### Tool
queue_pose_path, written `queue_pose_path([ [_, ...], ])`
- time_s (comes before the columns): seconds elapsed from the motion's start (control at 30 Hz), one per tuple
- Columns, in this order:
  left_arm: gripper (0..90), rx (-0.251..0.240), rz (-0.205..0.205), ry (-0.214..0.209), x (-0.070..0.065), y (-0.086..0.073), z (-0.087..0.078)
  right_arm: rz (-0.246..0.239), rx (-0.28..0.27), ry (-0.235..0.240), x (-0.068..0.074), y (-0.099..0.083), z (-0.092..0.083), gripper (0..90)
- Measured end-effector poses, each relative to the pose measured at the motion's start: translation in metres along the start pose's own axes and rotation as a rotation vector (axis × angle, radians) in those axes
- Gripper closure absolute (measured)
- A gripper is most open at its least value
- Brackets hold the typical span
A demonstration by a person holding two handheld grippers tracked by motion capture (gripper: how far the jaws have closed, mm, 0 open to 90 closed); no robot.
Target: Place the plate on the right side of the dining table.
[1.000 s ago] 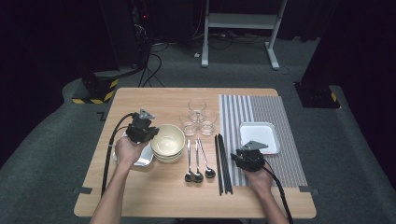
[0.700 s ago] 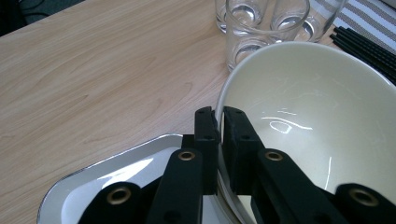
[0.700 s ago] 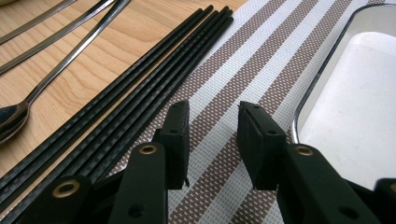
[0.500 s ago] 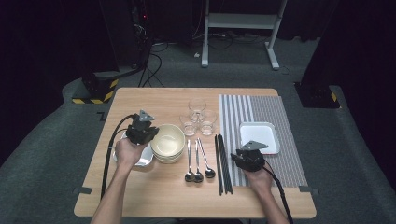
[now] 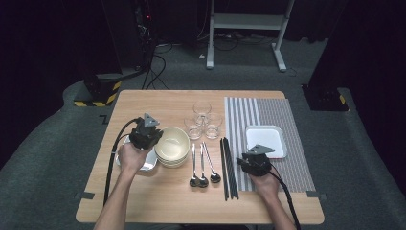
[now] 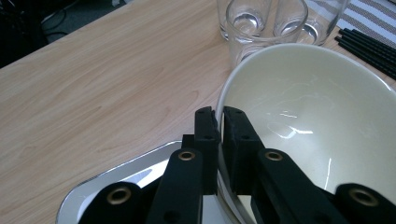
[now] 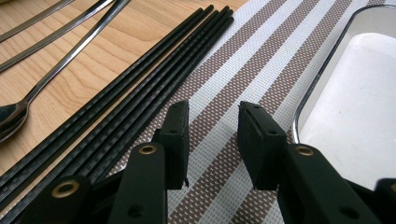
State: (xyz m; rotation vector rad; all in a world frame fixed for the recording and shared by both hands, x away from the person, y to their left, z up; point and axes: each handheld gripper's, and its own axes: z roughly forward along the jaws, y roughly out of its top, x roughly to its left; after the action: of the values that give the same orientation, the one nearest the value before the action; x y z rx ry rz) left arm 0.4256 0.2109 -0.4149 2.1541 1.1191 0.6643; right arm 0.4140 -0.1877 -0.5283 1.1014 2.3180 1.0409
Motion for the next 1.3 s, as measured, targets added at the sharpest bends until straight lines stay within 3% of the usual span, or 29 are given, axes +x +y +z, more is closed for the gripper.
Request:
queue_pose_path([
  [0.77, 80.1, 0.032, -0.062, -0.055, 0.007, -0.003, 0.015, -0.001, 0.0, 0.0, 0.0, 0.0, 0.0, 63.8],
  [1.1, 83.2, 0.019, -0.04, -0.071, 0.01, -0.004, 0.01, -0.002, 0.0, 0.0, 0.0, 0.0, 0.0, 63.9],
  [1.3, 84.2, 0.013, -0.02, -0.055, 0.007, -0.002, 0.007, -0.003, -0.001, 0.001, 0.0, 0.0, 0.0, 63.7],
])
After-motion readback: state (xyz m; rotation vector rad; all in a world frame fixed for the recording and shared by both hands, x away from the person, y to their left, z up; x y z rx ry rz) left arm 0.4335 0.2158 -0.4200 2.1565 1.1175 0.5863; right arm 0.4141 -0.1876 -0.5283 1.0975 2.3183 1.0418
